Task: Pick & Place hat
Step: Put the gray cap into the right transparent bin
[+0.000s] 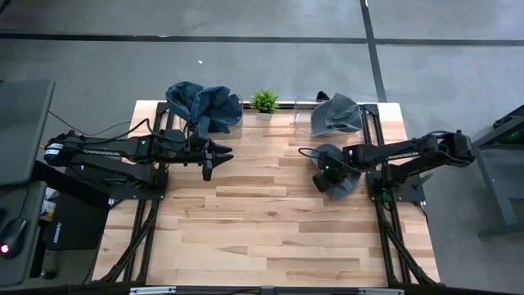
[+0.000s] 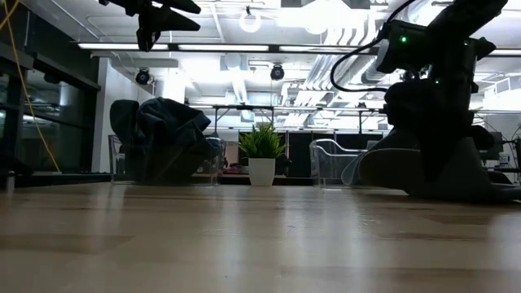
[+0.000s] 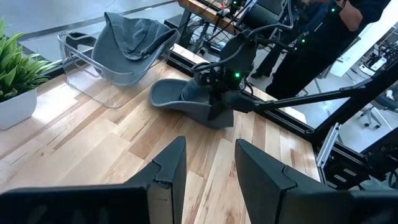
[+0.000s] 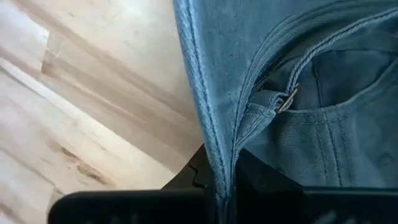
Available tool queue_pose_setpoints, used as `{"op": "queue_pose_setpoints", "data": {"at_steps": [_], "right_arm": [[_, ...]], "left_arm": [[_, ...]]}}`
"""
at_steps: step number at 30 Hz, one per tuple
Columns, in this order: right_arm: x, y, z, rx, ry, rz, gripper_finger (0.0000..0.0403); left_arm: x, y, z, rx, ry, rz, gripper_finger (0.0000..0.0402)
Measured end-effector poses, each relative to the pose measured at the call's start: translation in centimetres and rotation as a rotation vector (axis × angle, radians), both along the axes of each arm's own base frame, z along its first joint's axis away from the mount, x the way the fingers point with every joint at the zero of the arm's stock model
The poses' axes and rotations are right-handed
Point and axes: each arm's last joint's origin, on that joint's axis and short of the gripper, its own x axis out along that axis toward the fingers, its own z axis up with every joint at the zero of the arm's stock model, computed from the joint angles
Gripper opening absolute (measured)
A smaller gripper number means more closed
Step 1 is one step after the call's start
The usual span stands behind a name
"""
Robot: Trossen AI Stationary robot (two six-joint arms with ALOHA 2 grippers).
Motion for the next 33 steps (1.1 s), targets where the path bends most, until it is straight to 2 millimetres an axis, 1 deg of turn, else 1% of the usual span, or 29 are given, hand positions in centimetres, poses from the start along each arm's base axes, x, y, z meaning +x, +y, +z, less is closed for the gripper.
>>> {"op": "queue_pose_setpoints", "data": {"at_steps": [6, 11, 19, 33], "right_arm": [[0.4, 0.2, 0.3, 0.051, -0.048, 0.035, 0.0011], [1.0, 0.1, 1.6, 0.042, -0.061, 0.072, 0.0011], [1.8, 0.0, 4.5, 0.021, -0.064, 0.139, 0.001], [3.2, 0.7, 11.0, -0.016, -0.136, 0.227, 0.001]], "left_arm": [[0.0, 0.0, 0.0, 0.0, 0.0, 0.0, 0.0115], [0.0, 0.0, 0.0, 0.0, 0.001, -0.002, 0.0115], [0.0, 0.0, 0.0, 0.0, 0.001, -0.002, 0.0115], [0.0, 0.0, 0.0, 0.014, 0.002, -0.002, 0.0115]]}}
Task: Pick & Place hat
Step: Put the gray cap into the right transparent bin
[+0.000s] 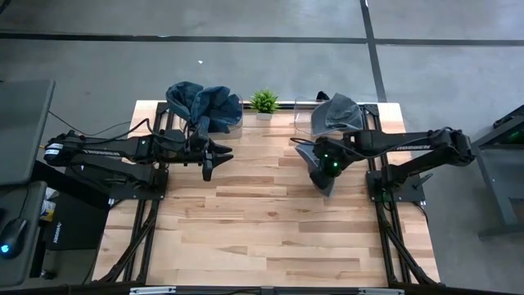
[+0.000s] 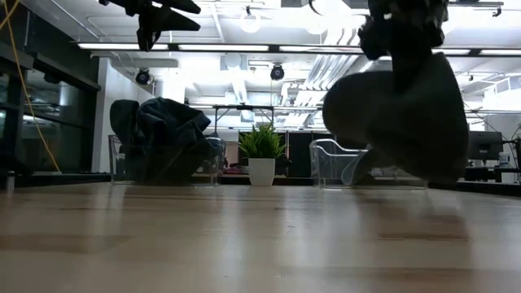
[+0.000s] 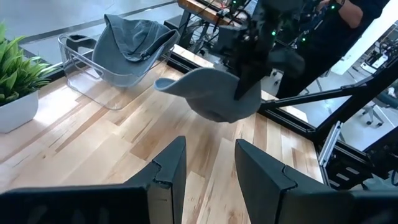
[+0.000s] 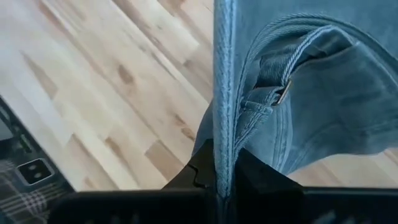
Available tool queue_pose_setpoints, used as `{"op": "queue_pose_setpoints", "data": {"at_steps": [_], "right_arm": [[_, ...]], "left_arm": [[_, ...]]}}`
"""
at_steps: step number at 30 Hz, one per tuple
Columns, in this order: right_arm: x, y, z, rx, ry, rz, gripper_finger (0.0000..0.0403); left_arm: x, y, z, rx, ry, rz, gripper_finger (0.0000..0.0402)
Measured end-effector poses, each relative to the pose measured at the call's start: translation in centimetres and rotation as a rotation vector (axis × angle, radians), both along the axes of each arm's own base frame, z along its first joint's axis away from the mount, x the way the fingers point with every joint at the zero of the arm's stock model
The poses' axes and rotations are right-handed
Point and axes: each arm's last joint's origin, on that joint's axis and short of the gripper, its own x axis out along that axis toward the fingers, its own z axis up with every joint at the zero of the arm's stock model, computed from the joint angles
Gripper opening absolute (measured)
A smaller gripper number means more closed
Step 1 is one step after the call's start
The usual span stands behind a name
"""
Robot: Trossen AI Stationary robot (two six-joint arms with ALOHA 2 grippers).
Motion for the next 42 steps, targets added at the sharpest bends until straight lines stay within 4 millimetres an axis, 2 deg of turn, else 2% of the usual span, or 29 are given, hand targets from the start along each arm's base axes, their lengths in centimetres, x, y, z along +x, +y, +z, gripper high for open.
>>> {"op": "queue_pose_setpoints", "data": {"at_steps": [9, 22, 31, 36, 42], "right_arm": [[0.3, 0.7, 2.3, 0.004, -0.046, 0.024, 0.001], [0.3, 1.4, 4.0, 0.008, -0.072, 0.042, 0.001], [-0.3, 1.4, 5.2, 0.018, -0.024, 0.053, 0.001], [-0.8, 1.3, 6.9, 0.0, -0.026, 0.047, 0.001], [-1.5, 1.2, 10.2, -0.068, -0.067, 0.033, 0.001]], "left_arm": [[0.0, 0.0, 0.0, 0.002, -0.001, 0.0, 0.0115], [0.0, 0.0, 0.0, 0.002, -0.001, 0.0, 0.0115], [0.0, 0.0, 0.0, 0.002, -0.001, 0.0, 0.0115], [0.0, 0.0, 0.0, 0.0, 0.0, -0.005, 0.0115], [0.0, 0.0, 0.0, -0.001, 0.0, -0.006, 0.0115]]}}
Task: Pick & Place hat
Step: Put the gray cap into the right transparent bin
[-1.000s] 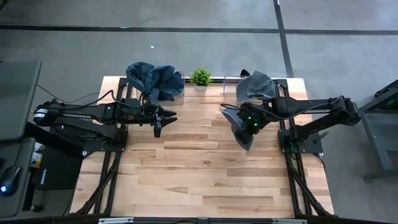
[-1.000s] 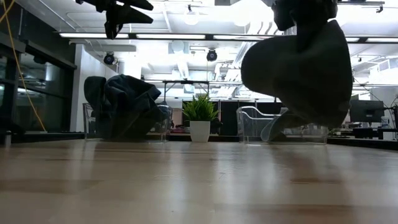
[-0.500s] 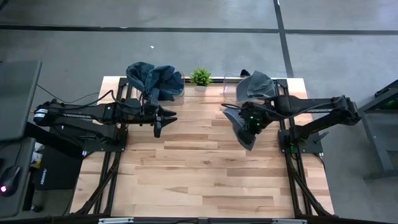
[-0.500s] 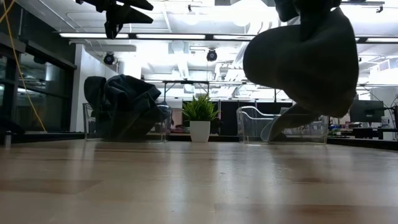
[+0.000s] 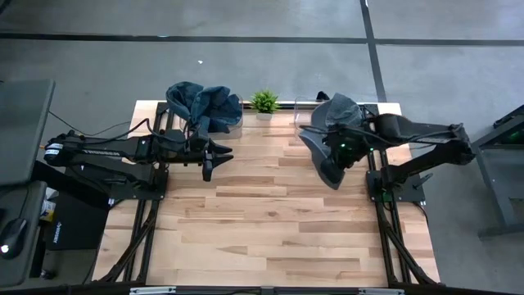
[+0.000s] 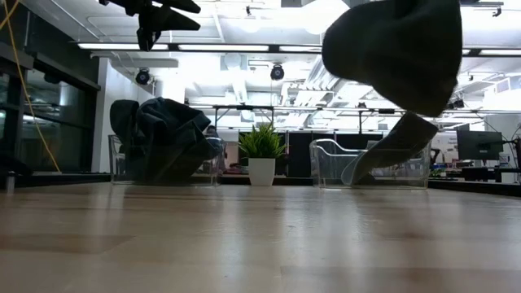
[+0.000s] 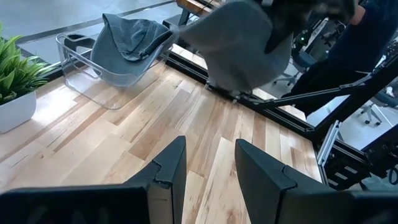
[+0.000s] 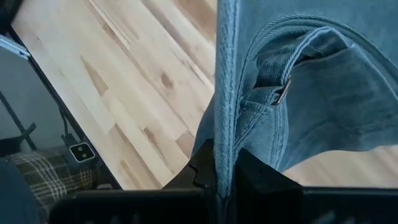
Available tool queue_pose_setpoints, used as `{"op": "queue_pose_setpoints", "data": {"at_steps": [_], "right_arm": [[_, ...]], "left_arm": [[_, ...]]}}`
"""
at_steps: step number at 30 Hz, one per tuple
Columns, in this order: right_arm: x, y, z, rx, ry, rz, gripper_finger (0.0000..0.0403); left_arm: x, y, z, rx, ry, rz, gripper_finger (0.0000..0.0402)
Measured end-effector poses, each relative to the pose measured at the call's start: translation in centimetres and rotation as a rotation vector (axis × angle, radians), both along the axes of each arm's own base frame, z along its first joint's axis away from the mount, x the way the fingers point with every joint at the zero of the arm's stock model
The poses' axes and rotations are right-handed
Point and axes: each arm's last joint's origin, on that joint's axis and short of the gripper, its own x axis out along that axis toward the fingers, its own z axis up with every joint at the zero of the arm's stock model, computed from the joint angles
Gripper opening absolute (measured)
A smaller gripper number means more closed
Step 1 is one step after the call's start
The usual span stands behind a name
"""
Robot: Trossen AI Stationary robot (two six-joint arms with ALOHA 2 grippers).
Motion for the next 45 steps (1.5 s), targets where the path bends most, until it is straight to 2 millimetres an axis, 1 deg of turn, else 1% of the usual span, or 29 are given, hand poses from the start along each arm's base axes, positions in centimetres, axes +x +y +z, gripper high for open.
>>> {"op": "queue_pose_setpoints", "data": {"at_steps": [4, 9, 14, 17, 20, 22, 25, 29, 33, 35, 40, 45], "right_arm": [[-0.8, -0.2, 2.3, -0.075, -0.034, -0.028, 0.001], [-1.7, -0.7, 5.0, -0.236, -0.097, -0.066, 0.001], [-2.2, -1.2, 6.8, -0.425, -0.145, -0.096, 0.001], [-2.1, -1.5, 7.5, -0.551, -0.141, -0.072, 0.001], [-1.6, -1.7, 7.8, -0.661, -0.112, -0.038, 0.001], [-1.1, -2.2, 7.9, -0.691, -0.079, -0.026, 0.001], [-0.1, -3.0, 7.6, -0.692, 0.0, -0.002, 0.001], [1.2, -4.3, 7.1, -0.683, 0.153, 0.043, 0.001], [3.0, -5.6, 6.8, -0.678, 0.193, 0.118, 0.001], [3.8, -6.4, 6.8, -0.691, 0.211, 0.128, 0.001], [4.6, -8.1, 6.8, -0.729, 0.253, 0.153, 0.001], [4.5, -9.6, 6.8, -0.756, 0.297, 0.167, 0.001]], "left_arm": [[0.0, 0.0, 0.0, -0.003, -0.001, -0.001, 0.0115], [0.0, 0.0, 0.0, -0.002, -0.002, -0.002, 0.0115], [0.0, 0.0, 0.1, -0.003, -0.009, -0.002, 0.0115], [0.0, 0.0, 0.1, -0.007, -0.01, 0.0, 0.0115], [0.0, 0.0, 0.1, -0.014, -0.012, 0.005, 0.0115], [0.0, 0.0, 0.1, -0.014, -0.011, 0.005, 0.0115], [0.0, 0.0, 0.1, -0.021, -0.013, 0.007, 0.0115], [0.0, 0.0, 0.1, -0.022, -0.013, 0.008, 0.0115], [0.0, 0.0, 0.1, -0.024, -0.013, 0.008, 0.0115], [0.0, 0.0, 0.1, -0.024, -0.012, 0.008, 0.0115], [0.0, 0.0, 0.1, -0.025, -0.011, 0.009, 0.0115], [0.0, 0.0, 0.1, -0.026, -0.011, 0.009, 0.0115]]}}
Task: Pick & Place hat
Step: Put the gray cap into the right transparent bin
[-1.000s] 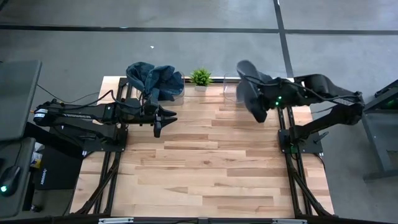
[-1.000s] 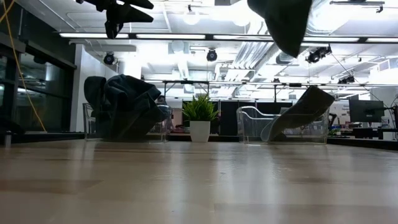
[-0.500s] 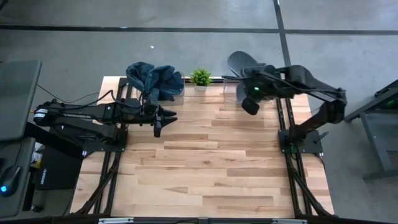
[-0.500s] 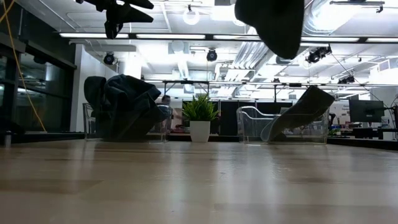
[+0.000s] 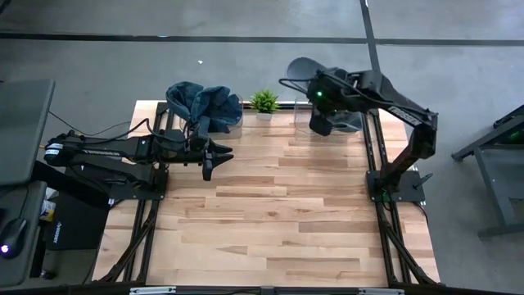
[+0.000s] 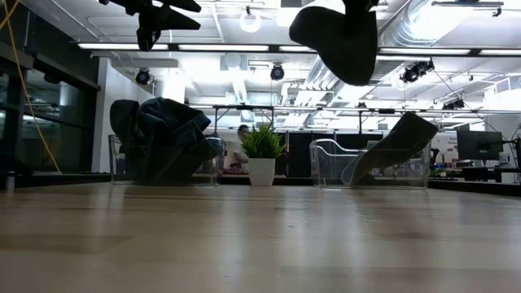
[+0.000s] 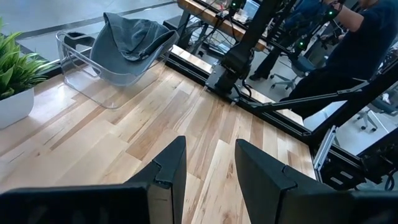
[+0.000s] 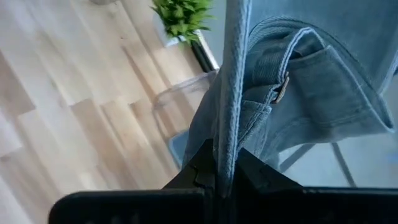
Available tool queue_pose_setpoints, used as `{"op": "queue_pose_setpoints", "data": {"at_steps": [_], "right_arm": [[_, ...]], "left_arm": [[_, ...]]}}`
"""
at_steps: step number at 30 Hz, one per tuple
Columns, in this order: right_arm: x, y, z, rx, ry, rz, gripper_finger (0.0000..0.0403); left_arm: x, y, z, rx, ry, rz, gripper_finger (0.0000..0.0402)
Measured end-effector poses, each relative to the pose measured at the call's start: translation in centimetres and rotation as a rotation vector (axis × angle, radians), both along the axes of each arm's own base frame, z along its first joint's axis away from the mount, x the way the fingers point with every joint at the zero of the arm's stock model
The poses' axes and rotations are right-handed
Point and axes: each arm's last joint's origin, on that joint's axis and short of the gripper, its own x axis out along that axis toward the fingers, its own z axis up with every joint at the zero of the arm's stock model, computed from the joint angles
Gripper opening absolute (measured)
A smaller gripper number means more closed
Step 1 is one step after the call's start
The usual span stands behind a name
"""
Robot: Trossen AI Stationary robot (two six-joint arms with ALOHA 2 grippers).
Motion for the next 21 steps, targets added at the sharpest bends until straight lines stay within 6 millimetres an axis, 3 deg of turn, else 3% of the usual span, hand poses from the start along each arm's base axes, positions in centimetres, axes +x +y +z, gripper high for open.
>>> {"op": "queue_pose_setpoints", "data": {"at_steps": [14, 21], "right_arm": [[-1.5, -3.3, 0.1, -0.117, 0.177, 0.05, 0.001], [-1.0, -4.6, -0.7, -0.132, 0.277, 0.095, 0.001]], "left_arm": [[0.0, 0.0, 0.0, 0.001, 0.0, 0.001, 0.0115], [0.0, 0.0, 0.0, -0.019, -0.003, 0.006, 0.0115]]}}
